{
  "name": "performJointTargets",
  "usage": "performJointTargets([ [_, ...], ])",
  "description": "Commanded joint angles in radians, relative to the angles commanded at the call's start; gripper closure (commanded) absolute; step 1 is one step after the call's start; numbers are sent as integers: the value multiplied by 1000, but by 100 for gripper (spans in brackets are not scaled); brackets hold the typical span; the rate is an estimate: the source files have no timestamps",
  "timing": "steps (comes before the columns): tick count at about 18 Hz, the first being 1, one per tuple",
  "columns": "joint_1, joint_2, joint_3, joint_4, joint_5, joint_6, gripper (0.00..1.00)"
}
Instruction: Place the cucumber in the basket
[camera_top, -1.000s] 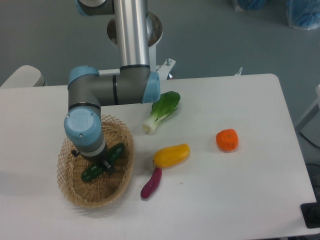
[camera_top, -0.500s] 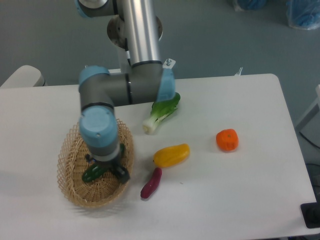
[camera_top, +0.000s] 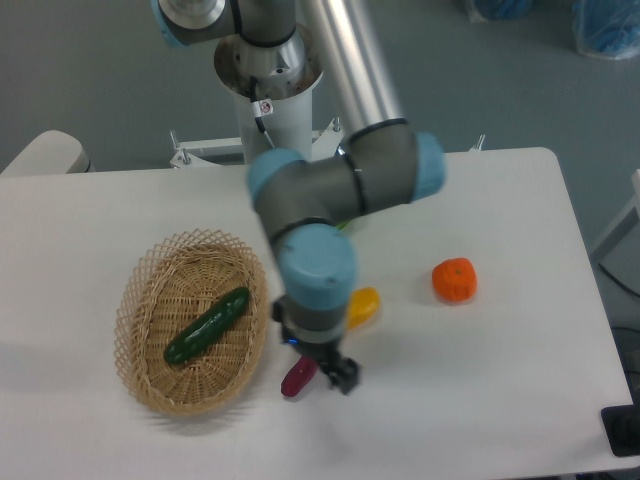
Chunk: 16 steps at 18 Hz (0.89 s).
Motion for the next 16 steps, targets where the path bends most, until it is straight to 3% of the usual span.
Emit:
performJointTargets([
  [7,75,-97,118,0,23,146,0],
  [11,98,-106,111,3,46,226,0],
  [16,103,-112,114,5,45,230,0],
])
